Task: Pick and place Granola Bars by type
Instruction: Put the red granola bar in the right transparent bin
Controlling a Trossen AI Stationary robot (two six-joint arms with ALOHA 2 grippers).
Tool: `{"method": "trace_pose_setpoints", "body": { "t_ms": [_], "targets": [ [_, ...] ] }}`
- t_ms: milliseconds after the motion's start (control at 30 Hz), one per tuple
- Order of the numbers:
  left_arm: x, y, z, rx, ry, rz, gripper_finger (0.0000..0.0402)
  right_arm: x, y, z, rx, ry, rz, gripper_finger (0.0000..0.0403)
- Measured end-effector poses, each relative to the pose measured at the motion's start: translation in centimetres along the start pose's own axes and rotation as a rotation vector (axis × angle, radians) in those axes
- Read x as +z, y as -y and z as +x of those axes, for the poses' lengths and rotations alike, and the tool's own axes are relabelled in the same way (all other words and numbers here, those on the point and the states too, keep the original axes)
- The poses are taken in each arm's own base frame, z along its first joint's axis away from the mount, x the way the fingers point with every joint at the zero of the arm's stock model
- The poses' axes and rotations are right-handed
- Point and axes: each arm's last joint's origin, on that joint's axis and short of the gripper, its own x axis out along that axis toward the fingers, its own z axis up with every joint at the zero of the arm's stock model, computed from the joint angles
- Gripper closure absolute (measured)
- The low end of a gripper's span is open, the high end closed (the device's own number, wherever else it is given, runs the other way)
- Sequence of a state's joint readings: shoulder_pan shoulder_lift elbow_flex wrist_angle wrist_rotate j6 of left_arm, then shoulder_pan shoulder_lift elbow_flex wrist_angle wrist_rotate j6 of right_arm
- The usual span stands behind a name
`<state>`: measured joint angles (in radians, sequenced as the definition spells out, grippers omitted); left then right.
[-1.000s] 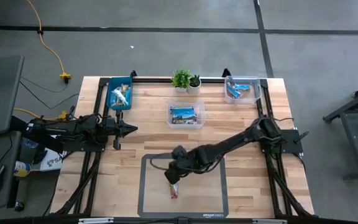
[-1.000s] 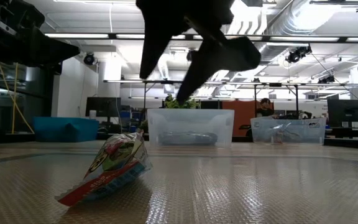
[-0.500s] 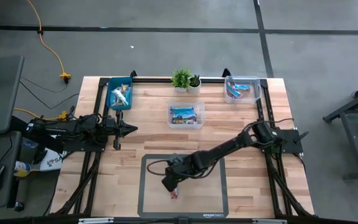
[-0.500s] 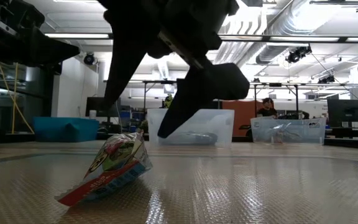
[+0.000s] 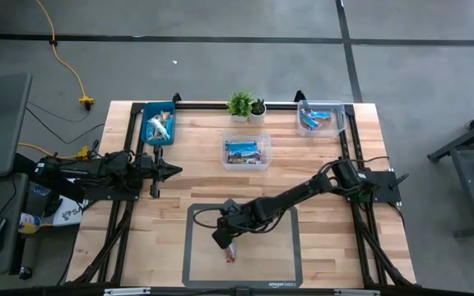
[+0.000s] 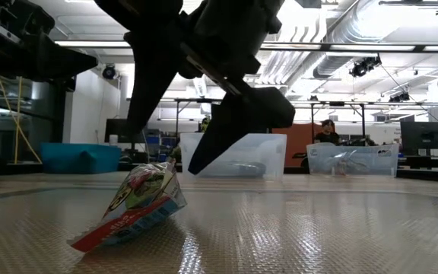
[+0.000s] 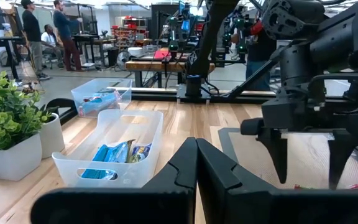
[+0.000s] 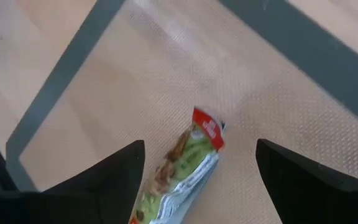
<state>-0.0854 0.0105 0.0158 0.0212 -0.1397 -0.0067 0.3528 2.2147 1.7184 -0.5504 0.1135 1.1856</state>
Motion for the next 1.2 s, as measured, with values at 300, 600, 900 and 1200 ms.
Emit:
{"method": "trace_pose_setpoints", "body": {
  "t_ms": [300, 600, 900, 1200],
  "targets": [
    [0.0, 0.0, 0.0, 0.0, 0.0, 0.0, 0.0401, 0.1, 0.1, 1.3, 0.028, -0.025, 0.0, 0.0109],
    [0.0, 0.0, 0.0, 0.001, 0.0, 0.0, 0.0401, 0.0, 0.1, 1.3, 0.03, -0.028, 0.007, 0.011],
    [0.0, 0.0, 0.0, 0.0, 0.0, 0.0, 0.0401, 0.0, 0.1, 1.3, 0.029, -0.03, 0.002, 0.0149],
    [0.0, 0.0, 0.0, 0.0, 0.0, 0.0, 0.0401, 0.0, 0.1, 1.3, 0.029, -0.03, -0.009, 0.0182]
  ]
}}
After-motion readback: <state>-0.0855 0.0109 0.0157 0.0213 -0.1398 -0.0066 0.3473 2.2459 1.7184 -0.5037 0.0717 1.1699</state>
